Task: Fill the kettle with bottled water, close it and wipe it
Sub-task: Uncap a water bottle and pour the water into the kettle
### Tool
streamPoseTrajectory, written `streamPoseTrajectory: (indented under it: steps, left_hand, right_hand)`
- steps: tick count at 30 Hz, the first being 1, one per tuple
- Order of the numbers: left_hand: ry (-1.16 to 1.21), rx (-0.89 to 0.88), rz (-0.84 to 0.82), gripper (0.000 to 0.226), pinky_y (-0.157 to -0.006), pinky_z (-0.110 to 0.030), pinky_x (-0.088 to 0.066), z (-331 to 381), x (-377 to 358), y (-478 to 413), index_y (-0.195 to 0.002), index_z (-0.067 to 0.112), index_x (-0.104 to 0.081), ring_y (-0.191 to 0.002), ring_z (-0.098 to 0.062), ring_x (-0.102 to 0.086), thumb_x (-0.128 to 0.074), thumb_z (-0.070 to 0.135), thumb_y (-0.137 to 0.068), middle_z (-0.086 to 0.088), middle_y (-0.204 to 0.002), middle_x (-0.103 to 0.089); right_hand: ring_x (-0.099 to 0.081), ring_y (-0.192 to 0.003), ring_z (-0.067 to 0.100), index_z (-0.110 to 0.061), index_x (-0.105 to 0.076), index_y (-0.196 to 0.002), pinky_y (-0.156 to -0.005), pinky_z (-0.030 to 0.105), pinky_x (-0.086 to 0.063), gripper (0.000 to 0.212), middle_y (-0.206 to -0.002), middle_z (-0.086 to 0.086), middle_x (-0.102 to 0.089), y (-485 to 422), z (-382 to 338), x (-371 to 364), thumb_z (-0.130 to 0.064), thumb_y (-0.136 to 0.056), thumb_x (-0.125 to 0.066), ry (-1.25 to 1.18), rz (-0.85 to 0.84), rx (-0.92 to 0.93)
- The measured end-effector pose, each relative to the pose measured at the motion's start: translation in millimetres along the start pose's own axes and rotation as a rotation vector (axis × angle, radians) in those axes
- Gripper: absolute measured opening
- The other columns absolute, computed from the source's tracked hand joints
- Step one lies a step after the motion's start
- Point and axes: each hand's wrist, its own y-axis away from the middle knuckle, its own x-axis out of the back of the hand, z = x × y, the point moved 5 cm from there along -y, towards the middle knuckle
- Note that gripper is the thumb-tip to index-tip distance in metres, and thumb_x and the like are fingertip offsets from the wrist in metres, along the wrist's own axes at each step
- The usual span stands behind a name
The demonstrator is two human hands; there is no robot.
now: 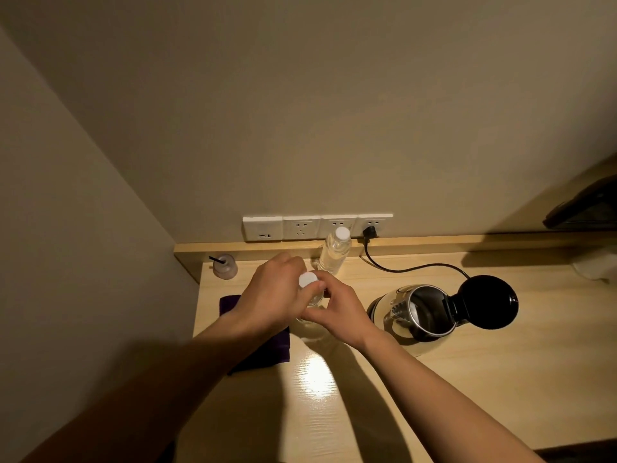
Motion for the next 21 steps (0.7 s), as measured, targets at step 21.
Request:
streamPoseTrajectory:
  steps: [21]
  left_hand:
    - [1.052,0.596,-0.11,0.036,-0.095,-0.051,-0.057,-153,-112,32,-0.099,0.002,-0.066,-0.098,-0.042,-0.072,-0.087,0.001,-0.069,-0.03,-0.102,-0.072]
  right_hand:
    - [-0.065,-0.111,0.004,-0.029,-0.062,-0.129,-0.095,0.018,-0.05,0.062,-0.116,-0.016,-0.07,8,12,2,-0.027,-0.075,-0.093,0.018,0.043,-0.02]
